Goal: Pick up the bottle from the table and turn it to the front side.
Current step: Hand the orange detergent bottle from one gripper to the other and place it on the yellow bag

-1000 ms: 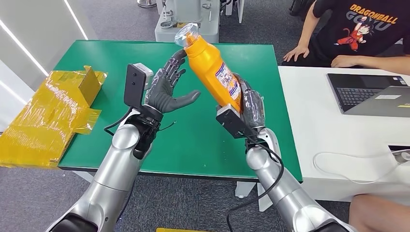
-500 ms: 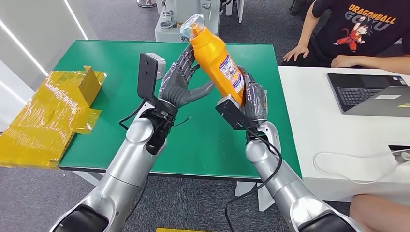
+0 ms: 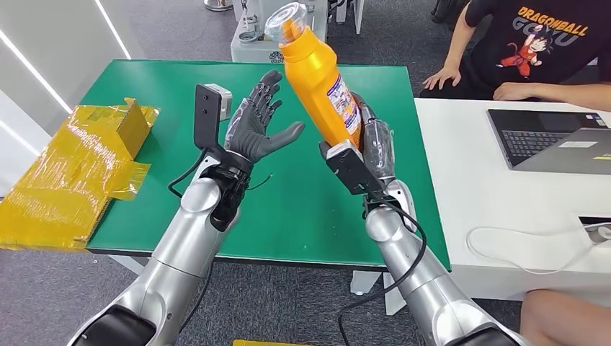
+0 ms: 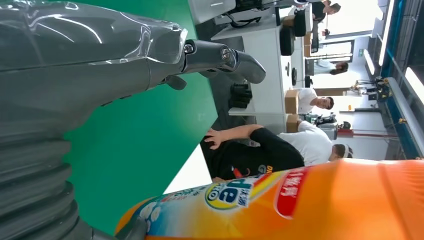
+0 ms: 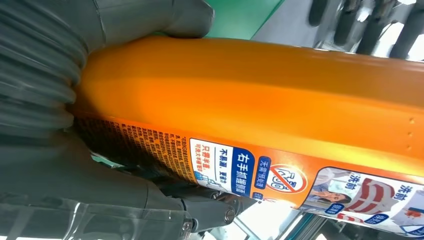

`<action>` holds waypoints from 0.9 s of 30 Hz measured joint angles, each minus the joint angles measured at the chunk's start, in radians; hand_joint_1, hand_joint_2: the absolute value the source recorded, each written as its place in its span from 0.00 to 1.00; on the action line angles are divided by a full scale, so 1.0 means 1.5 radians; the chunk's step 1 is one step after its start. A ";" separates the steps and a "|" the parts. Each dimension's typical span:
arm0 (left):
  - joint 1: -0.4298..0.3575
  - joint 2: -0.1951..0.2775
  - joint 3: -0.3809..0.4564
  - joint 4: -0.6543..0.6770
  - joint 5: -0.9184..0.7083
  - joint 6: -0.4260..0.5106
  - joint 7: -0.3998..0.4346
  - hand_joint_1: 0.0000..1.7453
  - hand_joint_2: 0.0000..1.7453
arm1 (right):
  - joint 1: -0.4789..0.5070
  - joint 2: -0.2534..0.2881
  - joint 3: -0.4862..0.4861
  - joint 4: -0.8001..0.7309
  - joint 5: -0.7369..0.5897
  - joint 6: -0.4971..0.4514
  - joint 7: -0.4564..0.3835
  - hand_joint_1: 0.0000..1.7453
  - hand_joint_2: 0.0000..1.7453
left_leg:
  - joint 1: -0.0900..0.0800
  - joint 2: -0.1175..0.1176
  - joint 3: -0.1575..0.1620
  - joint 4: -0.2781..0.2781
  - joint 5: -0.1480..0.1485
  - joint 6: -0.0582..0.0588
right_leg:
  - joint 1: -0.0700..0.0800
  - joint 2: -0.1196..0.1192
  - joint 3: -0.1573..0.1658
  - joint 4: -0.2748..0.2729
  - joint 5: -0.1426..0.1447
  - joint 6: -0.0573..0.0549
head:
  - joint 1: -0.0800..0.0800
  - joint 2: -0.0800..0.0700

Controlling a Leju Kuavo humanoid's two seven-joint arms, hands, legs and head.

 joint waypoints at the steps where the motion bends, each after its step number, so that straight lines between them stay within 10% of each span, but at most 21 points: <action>1: 0.001 0.002 0.000 0.001 -0.004 0.001 0.000 0.00 1.00 | 0.002 0.002 0.001 -0.005 -0.003 0.007 -0.003 1.00 1.00 | 0.000 0.000 0.000 0.000 0.000 0.000 | 0.000 0.000 0.000 0.000 0.000 0.000 | 0.000 0.000; 27: 0.039 0.025 0.015 -0.066 -0.004 -0.009 0.013 0.00 1.00 | 0.013 0.007 0.026 0.024 -0.033 0.025 -0.027 1.00 1.00 | 0.000 0.000 0.000 0.000 0.000 0.000 | 0.000 0.000 0.000 0.000 0.000 0.000 | 0.000 0.000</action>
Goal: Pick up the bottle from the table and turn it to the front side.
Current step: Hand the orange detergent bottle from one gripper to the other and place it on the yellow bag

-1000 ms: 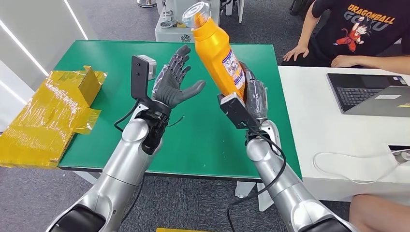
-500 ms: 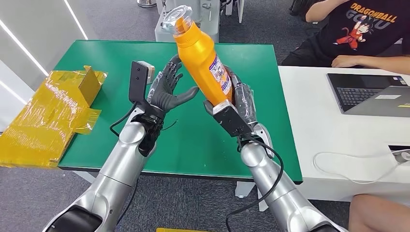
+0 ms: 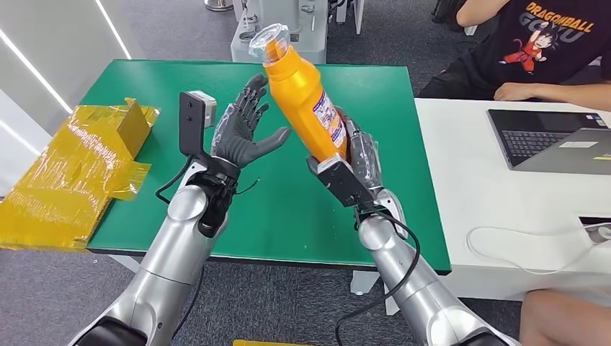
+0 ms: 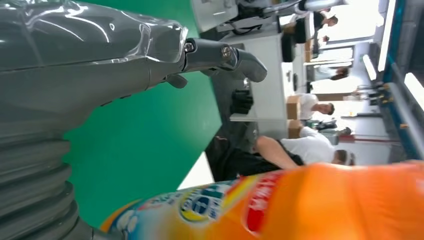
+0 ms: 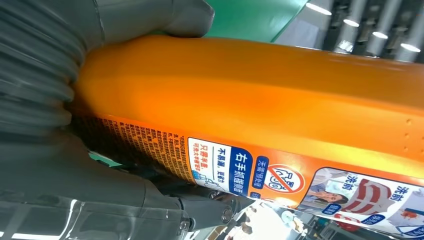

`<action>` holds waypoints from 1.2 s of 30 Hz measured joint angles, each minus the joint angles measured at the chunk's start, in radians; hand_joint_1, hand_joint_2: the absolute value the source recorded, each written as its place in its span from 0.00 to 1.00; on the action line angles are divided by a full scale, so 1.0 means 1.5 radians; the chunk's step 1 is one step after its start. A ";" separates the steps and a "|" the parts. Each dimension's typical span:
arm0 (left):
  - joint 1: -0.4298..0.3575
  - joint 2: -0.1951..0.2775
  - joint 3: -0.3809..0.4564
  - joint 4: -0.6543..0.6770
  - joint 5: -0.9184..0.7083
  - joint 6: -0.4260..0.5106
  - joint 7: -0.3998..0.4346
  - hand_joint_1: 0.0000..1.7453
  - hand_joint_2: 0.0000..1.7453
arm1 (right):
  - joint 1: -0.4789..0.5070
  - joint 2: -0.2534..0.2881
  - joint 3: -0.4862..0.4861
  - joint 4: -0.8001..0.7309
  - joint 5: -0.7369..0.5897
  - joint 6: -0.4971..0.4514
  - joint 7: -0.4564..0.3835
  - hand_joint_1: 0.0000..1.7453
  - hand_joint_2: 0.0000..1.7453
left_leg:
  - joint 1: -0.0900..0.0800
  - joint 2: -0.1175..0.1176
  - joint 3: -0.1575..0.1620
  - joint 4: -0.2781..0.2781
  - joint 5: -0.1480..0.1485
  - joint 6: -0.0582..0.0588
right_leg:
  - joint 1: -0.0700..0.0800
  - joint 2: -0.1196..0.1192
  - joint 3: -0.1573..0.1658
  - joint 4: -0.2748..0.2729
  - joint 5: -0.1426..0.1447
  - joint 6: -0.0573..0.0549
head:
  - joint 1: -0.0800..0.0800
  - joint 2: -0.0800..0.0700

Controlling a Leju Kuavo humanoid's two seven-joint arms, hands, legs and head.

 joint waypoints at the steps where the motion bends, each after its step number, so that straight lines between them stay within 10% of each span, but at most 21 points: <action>1: 0.002 0.002 0.000 -0.008 0.002 -0.001 0.000 0.00 1.00 | -0.002 0.000 0.000 0.005 0.000 -0.001 -0.001 1.00 1.00 | 0.000 0.000 0.000 0.000 0.000 0.000 | 0.000 0.000 0.000 0.000 0.000 0.000 | 0.000 0.000; 36: -0.021 0.027 -0.028 -0.006 0.006 0.011 0.008 0.00 1.00 | 0.015 -0.004 0.000 -0.036 -0.027 0.070 -0.013 1.00 1.00 | 0.000 0.000 0.000 0.000 0.000 0.000 | 0.000 0.000 0.000 0.000 0.000 0.000 | 0.000 0.000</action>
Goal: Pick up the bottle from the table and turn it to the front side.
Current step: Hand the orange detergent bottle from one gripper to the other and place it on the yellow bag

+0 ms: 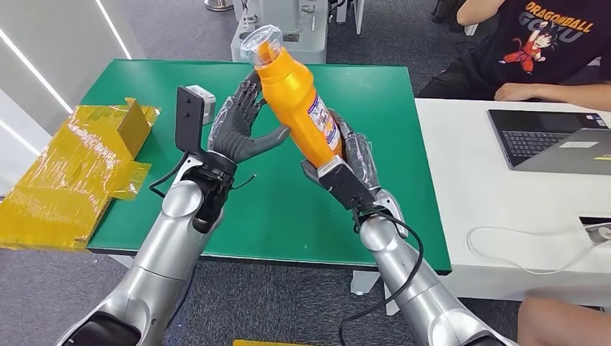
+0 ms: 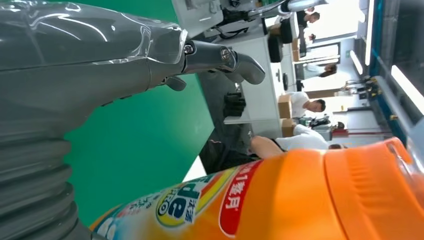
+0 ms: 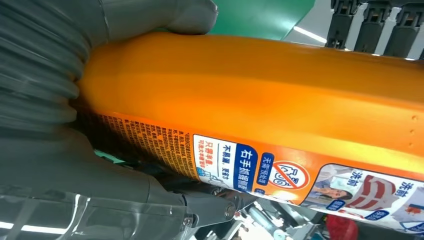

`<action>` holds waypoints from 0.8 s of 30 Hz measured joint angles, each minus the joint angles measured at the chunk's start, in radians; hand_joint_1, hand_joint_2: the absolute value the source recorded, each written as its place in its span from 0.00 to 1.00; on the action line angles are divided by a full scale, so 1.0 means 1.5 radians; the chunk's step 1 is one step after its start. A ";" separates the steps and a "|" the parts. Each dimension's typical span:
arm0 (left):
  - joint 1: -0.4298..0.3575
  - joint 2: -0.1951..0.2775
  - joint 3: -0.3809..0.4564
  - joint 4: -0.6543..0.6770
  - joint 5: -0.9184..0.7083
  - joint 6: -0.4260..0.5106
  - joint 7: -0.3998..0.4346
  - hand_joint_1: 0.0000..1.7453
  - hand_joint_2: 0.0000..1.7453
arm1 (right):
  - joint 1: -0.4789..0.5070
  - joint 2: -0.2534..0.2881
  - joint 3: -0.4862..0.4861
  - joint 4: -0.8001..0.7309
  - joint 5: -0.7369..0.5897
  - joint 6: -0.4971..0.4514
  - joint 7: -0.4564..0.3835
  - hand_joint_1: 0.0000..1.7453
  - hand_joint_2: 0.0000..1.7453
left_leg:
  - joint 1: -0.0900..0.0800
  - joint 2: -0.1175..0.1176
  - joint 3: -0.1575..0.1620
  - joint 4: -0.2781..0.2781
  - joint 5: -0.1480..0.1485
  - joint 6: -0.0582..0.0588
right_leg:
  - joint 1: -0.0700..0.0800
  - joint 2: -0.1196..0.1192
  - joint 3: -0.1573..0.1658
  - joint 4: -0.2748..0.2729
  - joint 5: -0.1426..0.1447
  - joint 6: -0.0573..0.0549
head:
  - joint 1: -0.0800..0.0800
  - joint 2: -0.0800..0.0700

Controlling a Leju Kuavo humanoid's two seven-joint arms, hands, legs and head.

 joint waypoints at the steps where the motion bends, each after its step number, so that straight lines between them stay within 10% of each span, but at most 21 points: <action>1: -0.003 0.000 0.000 0.008 0.000 0.000 -0.001 0.00 1.00 | 0.003 0.000 0.000 -0.002 -0.001 0.000 0.000 1.00 1.00 | 0.000 0.000 0.000 0.000 0.000 0.000 | 0.000 0.000 0.000 0.000 0.000 0.000 | 0.000 0.000; 24: -0.020 -0.017 0.001 0.029 0.052 -0.028 0.026 0.00 1.00 | 0.007 -0.011 0.000 0.012 -0.014 -0.036 -0.017 1.00 1.00 | 0.000 0.000 0.000 0.000 0.000 0.000 | 0.000 0.000 0.000 0.000 0.000 0.000 | 0.000 0.000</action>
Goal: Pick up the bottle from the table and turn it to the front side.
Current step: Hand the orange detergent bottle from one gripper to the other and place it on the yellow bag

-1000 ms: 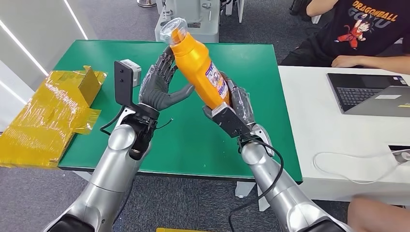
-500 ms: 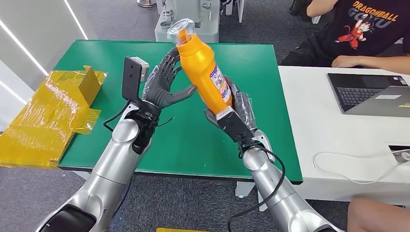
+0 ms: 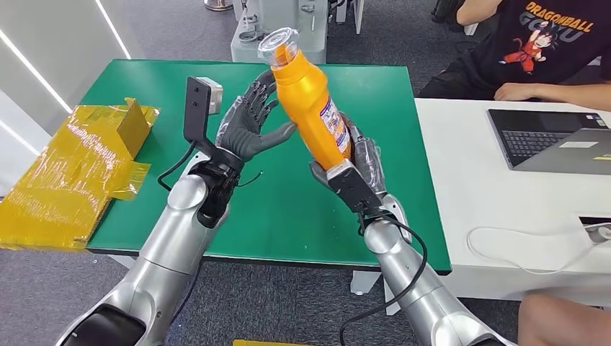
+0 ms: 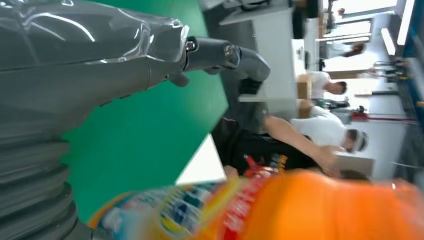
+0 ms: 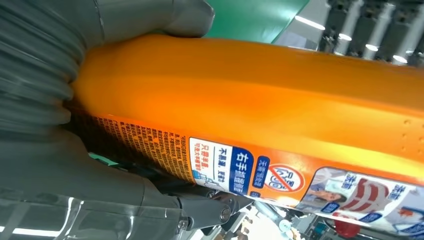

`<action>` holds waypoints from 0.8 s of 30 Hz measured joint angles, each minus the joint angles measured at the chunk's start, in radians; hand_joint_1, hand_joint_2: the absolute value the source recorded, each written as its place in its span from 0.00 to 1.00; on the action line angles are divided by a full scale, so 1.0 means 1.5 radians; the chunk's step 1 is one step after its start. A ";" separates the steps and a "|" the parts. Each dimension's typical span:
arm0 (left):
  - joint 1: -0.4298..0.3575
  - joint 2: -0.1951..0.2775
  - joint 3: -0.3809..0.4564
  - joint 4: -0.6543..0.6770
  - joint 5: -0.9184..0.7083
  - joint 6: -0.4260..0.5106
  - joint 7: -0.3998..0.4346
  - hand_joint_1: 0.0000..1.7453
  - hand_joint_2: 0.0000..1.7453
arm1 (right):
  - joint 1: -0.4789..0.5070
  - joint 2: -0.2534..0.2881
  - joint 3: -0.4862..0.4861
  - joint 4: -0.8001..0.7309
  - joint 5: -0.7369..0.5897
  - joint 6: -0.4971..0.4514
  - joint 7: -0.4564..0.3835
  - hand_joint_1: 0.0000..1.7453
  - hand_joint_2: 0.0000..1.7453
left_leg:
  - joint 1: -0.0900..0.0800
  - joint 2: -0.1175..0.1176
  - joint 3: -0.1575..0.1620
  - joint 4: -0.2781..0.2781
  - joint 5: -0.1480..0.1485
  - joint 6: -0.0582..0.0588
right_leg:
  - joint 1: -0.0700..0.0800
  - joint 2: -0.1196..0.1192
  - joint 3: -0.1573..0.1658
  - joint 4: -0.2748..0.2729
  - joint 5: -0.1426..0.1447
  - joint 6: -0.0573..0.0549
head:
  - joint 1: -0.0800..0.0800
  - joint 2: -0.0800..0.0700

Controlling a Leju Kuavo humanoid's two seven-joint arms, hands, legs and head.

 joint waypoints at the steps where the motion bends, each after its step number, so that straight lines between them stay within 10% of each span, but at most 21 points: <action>1: 0.002 -0.002 -0.002 -0.012 0.006 -0.002 0.003 0.00 1.00 | 0.000 0.000 0.000 0.002 0.000 -0.002 -0.001 1.00 1.00 | 0.000 0.000 0.000 0.000 0.000 0.000 | 0.000 0.000 0.000 0.000 0.000 0.000 | 0.000 0.000; 24: 0.051 -0.001 -0.067 -0.158 -0.077 0.044 0.005 0.00 1.00 | -0.002 -0.011 -0.001 0.018 0.012 -0.008 0.003 1.00 1.00 | 0.000 0.000 0.000 0.000 0.000 0.000 | 0.000 0.000 0.000 0.000 0.000 0.000 | 0.000 0.000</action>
